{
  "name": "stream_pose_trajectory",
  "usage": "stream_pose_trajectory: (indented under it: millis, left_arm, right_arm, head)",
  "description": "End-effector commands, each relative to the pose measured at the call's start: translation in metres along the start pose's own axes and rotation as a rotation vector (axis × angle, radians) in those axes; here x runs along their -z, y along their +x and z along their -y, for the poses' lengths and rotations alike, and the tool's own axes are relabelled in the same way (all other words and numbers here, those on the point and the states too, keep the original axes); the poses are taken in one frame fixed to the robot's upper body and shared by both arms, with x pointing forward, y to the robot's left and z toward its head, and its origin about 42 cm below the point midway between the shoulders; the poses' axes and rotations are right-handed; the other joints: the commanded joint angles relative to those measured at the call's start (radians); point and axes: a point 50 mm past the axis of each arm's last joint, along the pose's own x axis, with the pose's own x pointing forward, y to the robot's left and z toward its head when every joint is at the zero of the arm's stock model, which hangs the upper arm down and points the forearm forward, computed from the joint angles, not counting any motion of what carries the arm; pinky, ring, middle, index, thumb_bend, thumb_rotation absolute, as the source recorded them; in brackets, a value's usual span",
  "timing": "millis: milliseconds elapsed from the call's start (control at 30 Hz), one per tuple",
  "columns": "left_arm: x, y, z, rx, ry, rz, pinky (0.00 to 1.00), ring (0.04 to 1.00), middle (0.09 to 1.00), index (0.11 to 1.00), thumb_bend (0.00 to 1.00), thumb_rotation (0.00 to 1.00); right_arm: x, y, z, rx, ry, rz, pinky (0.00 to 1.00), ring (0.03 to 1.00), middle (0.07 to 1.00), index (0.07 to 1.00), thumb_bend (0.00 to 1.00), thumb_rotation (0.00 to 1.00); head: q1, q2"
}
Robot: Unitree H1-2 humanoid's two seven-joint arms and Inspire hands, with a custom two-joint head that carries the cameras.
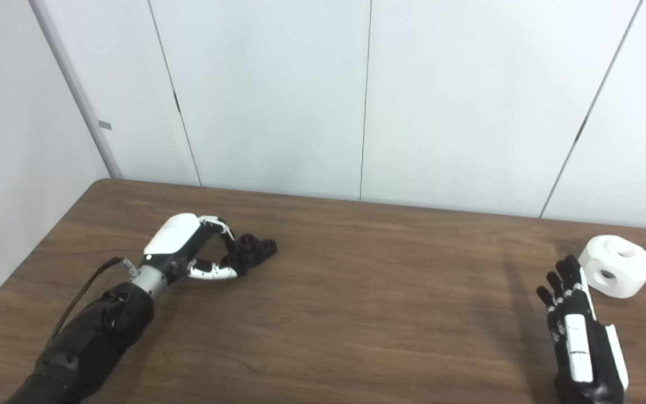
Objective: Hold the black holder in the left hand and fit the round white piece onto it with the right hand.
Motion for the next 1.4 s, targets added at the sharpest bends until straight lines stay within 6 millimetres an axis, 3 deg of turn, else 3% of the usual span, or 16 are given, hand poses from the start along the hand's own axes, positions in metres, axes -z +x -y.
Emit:
stream_pose_trajectory:
  millis: [0, 200, 700, 1033, 1367]
  left_arm:
    - [-0.005, -0.001, -0.005, 0.024, 0.029, 0.054, 0.80, 0.832, 0.693, 0.487, 0.52, 0.04]
    - [-0.031, -0.006, 0.004, 0.064, 0.023, 0.166, 0.78, 0.830, 0.692, 0.487, 0.52, 0.04]
    - [-0.087, -0.019, 0.030, 0.150, 0.035, 0.375, 0.80, 0.806, 0.669, 0.485, 0.52, 0.04]
    - [-0.114, -0.016, 0.049, 0.192, -0.013, 0.455, 0.80, 0.808, 0.674, 0.485, 0.52, 0.04]
    - [-0.133, -0.010, 0.064, 0.192, -0.043, 0.502, 0.80, 0.807, 0.663, 0.484, 0.52, 0.05]
  right_arm:
    - [-0.020, 0.012, -0.003, -0.017, -0.011, 0.084, 0.95, 0.985, 1.000, 1.000, 0.48, 0.88]
    - [-0.026, 0.016, -0.002, -0.014, -0.035, 0.091, 0.94, 0.978, 0.994, 0.997, 0.52, 0.88]
    - [-0.035, 0.015, -0.005, -0.020, -0.043, 0.089, 0.93, 0.973, 0.988, 0.992, 0.51, 0.86]
    - [-0.044, 0.014, -0.005, -0.018, -0.055, 0.119, 0.94, 0.971, 0.981, 0.983, 0.47, 0.86]
    - [-0.050, 0.014, -0.006, 0.002, -0.071, 0.126, 0.93, 0.967, 0.980, 0.982, 0.51, 0.86]
  head:
    - [-0.013, 0.006]
    - [-0.041, 0.012]
    - [-0.102, 0.027]
    - [-0.145, 0.028]
    - [-0.176, 0.025]
